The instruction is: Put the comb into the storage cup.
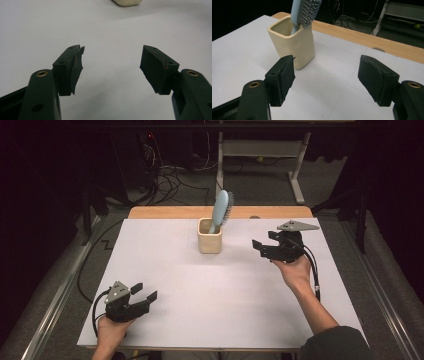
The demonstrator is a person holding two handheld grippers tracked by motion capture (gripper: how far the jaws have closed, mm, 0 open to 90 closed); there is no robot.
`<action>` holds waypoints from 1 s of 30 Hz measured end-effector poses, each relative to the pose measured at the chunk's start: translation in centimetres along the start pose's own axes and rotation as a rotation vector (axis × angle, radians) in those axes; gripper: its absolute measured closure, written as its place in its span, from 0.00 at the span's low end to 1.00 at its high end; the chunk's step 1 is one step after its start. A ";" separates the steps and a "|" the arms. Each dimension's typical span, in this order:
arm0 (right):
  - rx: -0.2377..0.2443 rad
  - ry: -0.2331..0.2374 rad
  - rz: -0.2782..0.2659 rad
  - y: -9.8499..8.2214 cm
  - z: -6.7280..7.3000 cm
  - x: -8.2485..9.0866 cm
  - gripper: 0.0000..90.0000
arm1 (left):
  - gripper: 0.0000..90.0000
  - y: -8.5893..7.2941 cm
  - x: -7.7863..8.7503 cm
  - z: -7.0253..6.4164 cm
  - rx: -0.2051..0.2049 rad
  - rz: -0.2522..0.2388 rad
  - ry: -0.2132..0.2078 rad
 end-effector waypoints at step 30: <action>0.002 -0.002 -0.022 -1.0 -0.2 1.8 0.31 | 0.38 0.0 0.0 0.0 0.002 -0.003 0.000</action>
Point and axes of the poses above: each handheld gripper's, and its own axes: x roughly backward along the jaws, y roughly out of its top, z roughly to its left, the point moved 5 cm from there along -x, roughly forward along the jaws, and after that the axes turned 1 degree about -z, right-handed, at the moved point
